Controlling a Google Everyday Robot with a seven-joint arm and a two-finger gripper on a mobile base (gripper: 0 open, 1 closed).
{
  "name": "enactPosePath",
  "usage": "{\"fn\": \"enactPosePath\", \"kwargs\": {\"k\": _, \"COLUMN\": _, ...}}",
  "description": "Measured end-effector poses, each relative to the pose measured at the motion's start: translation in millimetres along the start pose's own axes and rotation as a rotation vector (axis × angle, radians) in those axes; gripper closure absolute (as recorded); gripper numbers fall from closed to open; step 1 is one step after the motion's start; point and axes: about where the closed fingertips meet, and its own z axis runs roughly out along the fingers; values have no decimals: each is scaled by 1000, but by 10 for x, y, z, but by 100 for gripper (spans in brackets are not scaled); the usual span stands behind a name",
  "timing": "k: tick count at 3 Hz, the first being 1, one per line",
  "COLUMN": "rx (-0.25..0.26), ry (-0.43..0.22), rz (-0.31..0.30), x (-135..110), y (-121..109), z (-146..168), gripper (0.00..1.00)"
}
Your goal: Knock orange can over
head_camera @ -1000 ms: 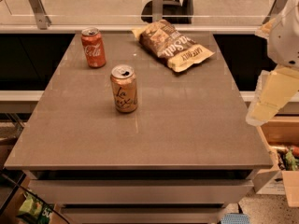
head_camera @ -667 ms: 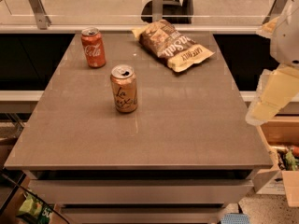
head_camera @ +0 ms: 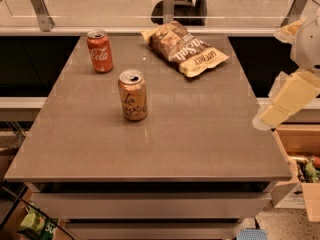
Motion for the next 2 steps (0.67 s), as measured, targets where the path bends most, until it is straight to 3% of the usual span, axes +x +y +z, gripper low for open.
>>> {"fn": "enactPosePath", "kwargs": {"k": 2, "rx": -38, "ry": -252, "rz": 112, "x": -93, "y": -2, "z": 125, "gripper": 0}}
